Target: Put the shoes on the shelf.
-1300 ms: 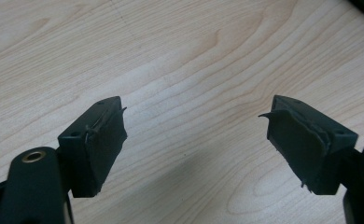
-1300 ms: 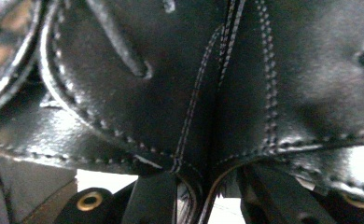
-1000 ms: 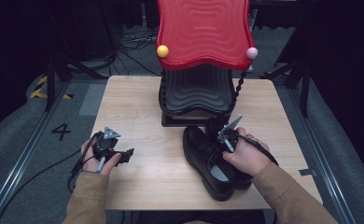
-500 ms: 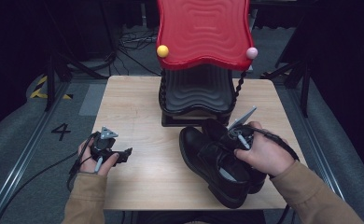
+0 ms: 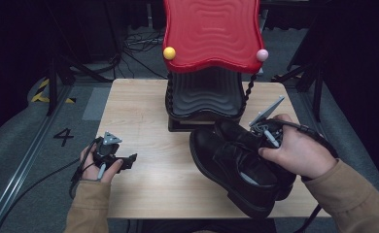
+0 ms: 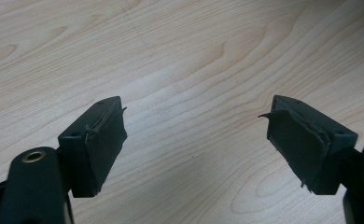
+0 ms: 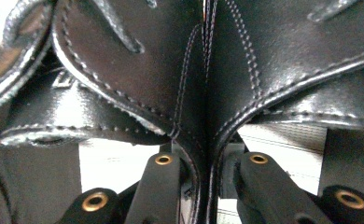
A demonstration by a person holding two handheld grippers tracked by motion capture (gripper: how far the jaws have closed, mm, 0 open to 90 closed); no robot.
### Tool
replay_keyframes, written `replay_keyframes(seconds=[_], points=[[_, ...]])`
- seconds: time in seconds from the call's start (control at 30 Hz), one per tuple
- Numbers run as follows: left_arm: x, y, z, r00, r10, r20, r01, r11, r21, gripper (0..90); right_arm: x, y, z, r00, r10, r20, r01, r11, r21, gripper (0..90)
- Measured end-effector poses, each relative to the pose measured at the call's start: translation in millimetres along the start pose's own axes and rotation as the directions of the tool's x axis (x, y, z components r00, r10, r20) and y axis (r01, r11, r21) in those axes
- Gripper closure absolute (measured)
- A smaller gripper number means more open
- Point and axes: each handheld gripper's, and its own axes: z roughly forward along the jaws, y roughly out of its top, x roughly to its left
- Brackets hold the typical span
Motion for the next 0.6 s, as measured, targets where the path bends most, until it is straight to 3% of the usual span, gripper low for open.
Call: replay_keyframes(seconds=[0.23, 0.6], points=[[0.6, -0.8, -2.3, 1.0000, -0.004, -0.002, 0.004, 1.0000, -0.003, 19.9, 8.7, -2.4, -31.6, 0.9996, -0.027, -0.012, 0.027, 0.999, -0.042, 81.9], [4.0, -3.3, -3.5, 0.9998, -0.017, -0.009, 0.017, 0.9998, -0.002, 19.8, 21.7, 1.9, -94.7, 0.9991, -0.033, 0.024, 0.036, 0.990, -0.137, 81.9]])
